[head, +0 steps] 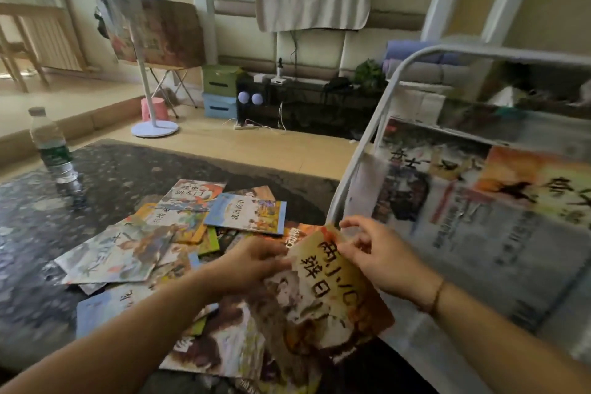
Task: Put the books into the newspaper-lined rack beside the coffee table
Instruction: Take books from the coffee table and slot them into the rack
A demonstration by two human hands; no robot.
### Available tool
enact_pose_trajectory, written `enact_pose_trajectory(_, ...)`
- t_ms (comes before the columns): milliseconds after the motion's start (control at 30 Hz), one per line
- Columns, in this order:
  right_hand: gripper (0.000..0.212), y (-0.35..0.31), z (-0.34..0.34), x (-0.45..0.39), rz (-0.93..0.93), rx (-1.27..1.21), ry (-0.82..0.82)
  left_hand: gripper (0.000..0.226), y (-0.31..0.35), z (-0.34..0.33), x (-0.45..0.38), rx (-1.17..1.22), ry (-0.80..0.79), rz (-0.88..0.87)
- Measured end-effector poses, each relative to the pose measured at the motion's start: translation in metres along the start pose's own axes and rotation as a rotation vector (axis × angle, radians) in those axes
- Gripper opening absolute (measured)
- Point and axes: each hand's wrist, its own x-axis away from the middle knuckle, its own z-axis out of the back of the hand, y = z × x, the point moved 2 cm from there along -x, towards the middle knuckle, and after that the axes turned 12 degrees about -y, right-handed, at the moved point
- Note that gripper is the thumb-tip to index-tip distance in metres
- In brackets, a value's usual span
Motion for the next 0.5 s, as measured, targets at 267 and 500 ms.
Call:
enact_pose_trajectory(267, 0.042, 0.024, 0.034, 0.053, -0.026, 0.223, 0.125, 0.026, 0.039, -0.036, -0.019, 0.342, 0.144, -0.054)
enact_pose_trajectory(500, 0.057, 0.014, 0.059, 0.084, -0.041, 0.735, 0.521, 0.028, 0.083, -0.07, -0.043, 0.462, 0.161, -0.12)
